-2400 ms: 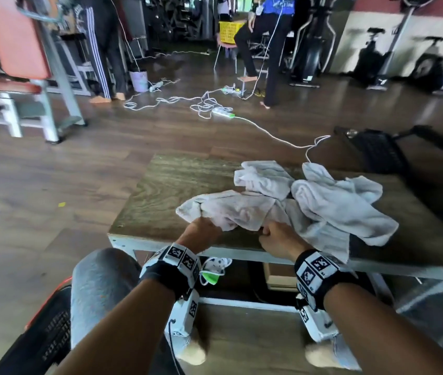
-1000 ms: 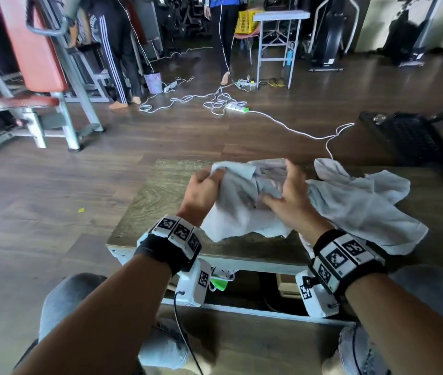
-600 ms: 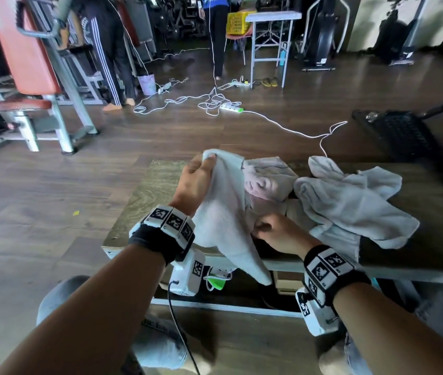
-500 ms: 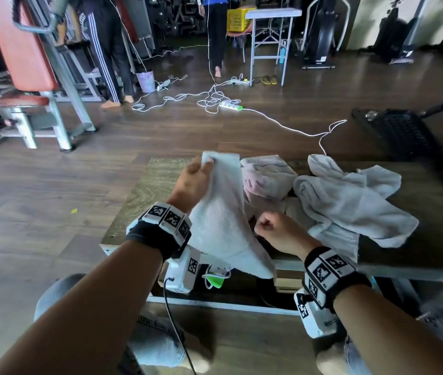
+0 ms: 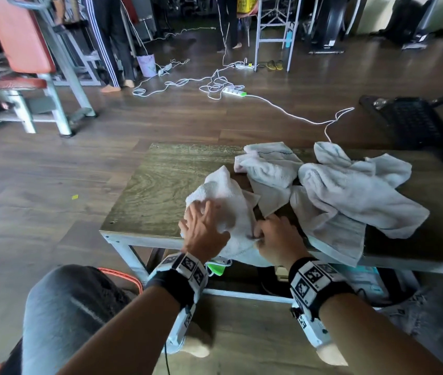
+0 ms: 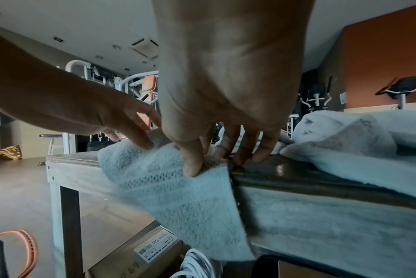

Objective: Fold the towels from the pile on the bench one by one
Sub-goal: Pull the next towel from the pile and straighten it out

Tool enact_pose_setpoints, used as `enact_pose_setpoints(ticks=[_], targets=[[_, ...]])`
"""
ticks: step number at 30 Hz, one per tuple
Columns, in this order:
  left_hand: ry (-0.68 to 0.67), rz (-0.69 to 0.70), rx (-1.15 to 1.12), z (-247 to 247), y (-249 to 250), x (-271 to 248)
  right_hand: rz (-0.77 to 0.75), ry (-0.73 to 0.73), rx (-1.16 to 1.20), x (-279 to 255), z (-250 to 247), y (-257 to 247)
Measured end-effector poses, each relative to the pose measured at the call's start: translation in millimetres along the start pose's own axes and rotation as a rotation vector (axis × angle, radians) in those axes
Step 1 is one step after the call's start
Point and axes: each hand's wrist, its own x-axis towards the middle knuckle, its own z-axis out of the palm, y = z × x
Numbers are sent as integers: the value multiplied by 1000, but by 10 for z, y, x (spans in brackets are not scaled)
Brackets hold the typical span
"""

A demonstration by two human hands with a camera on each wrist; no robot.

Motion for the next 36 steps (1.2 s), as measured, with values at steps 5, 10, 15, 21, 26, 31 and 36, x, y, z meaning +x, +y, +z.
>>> enact_pose_setpoints(ticks=[5, 10, 15, 21, 26, 31, 36], targets=[[60, 270, 6, 53, -10, -49, 49, 19, 272, 48, -173, -116], [-129, 243, -114, 57, 75, -76, 81, 175, 643, 151, -369, -368], [29, 71, -383, -143, 161, 64, 114, 335, 877, 128, -555, -413], [49, 21, -653, -571, 233, 236, -214, 454, 487, -65, -632, -262], [-104, 106, -597, -752, 453, 325, -359, 319, 366, -260, -558, -426], [-184, 209, -567, -788, 523, 333, -230, 475, 281, -273, -683, -587], [121, 220, -453, -914, 548, 231, -88, 488, 326, -160, -922, -610]])
